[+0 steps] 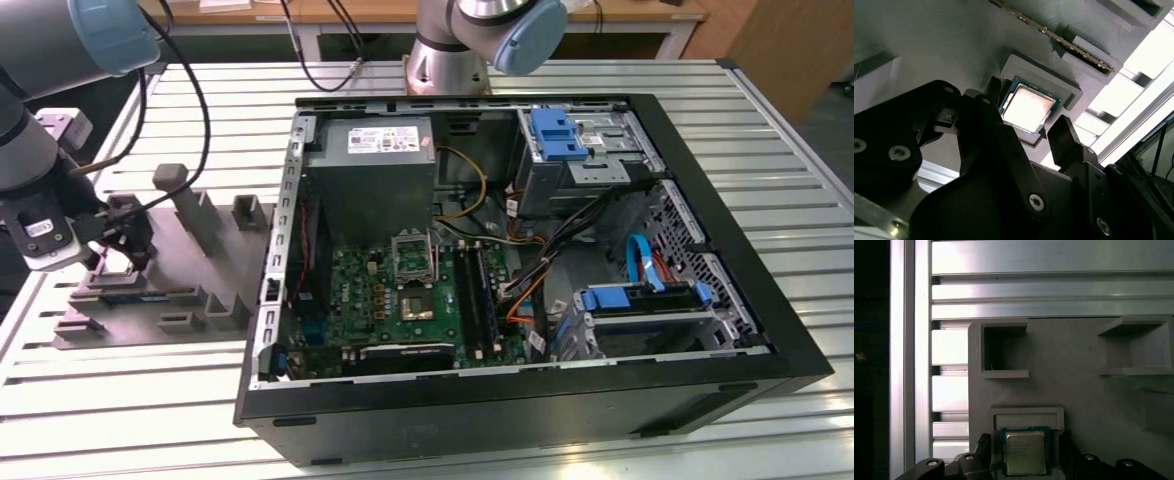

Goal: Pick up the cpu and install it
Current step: 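Pick up the cpu and move it towards the insertion slot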

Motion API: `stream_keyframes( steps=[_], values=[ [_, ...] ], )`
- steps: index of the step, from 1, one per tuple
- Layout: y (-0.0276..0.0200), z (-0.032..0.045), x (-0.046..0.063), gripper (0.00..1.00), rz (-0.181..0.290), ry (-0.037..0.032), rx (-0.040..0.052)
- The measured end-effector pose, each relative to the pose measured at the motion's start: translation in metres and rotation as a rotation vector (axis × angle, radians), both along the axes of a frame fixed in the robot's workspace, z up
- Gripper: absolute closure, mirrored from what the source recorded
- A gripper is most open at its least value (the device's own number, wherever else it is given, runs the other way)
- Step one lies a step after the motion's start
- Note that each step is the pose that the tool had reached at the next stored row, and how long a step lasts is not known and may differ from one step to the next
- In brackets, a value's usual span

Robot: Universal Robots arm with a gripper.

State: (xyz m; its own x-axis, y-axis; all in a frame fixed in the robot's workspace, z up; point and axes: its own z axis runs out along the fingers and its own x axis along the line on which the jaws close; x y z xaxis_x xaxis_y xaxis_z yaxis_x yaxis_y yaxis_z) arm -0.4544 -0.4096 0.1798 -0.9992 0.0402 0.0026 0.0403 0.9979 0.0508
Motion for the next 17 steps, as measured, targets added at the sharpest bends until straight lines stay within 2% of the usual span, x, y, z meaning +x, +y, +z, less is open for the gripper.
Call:
stream_keyframes(
  steps=[6,13,15,16,17],
  values=[
    [-0.0023,0.0000,-0.0001,0.35,0.000,0.0001,-0.0001],
    [-0.0026,0.0000,0.0000,0.35,0.000,0.0000,0.0000],
    [-0.0026,0.0000,0.0000,0.37,0.000,-0.0001,-0.0001],
    [-0.0026,0.0000,0.0001,0.44,0.000,0.0000,0.0000],
    [-0.0026,0.0001,0.0001,0.44,0.000,0.0000,-0.0001]
  ],
)
